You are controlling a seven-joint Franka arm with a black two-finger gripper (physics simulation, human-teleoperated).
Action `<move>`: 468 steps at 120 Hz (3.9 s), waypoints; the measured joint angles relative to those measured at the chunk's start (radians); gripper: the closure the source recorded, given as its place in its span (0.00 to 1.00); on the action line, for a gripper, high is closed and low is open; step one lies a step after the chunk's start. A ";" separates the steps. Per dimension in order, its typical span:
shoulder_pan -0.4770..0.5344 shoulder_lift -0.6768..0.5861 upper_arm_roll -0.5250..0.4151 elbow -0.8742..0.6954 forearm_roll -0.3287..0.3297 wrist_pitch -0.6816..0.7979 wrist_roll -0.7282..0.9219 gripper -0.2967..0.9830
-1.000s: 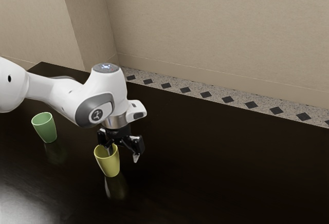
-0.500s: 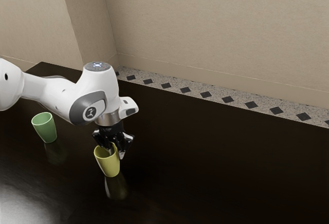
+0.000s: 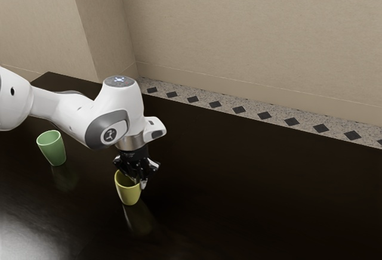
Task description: Place the right cup onto the left cup
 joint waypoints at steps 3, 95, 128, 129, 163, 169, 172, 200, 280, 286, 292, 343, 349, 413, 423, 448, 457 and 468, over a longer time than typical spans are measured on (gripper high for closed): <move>0.002 0.000 0.000 0.000 0.001 0.000 -0.001 0.80; 0.000 -0.170 0.109 0.150 0.033 -0.239 -0.017 0.84; 0.000 -0.254 0.210 0.211 0.044 -0.435 -0.012 0.85; 0.000 -0.258 0.212 0.211 0.044 -0.440 -0.012 0.85; 0.001 -0.337 0.261 0.215 0.077 -0.551 -0.007 0.85; 0.002 -0.338 0.275 0.225 0.093 -0.562 -0.006 0.85; 0.002 -0.338 0.285 0.229 0.099 -0.567 -0.005 0.85; 0.005 -0.277 0.337 0.313 0.166 -0.578 0.022 0.85; 0.023 -0.019 0.470 0.516 0.165 -0.478 0.182 0.85; 0.033 -0.007 0.473 0.520 0.157 -0.471 0.196 0.85; 0.035 -0.001 0.479 0.523 0.152 -0.465 0.209 0.85; 0.023 0.127 0.539 0.606 0.010 -0.449 0.365 0.85; 0.027 0.137 0.546 0.610 0.001 -0.448 0.382 0.85; 0.047 0.213 0.584 0.610 -0.061 -0.415 0.517 0.85; 0.052 0.217 0.589 0.608 -0.068 -0.408 0.532 0.85; 0.055 0.218 0.599 0.595 -0.080 -0.399 0.562 0.85; 0.055 0.223 0.600 0.591 -0.083 -0.396 0.570 0.85; 0.057 0.233 0.600 0.587 -0.088 -0.392 0.579 0.85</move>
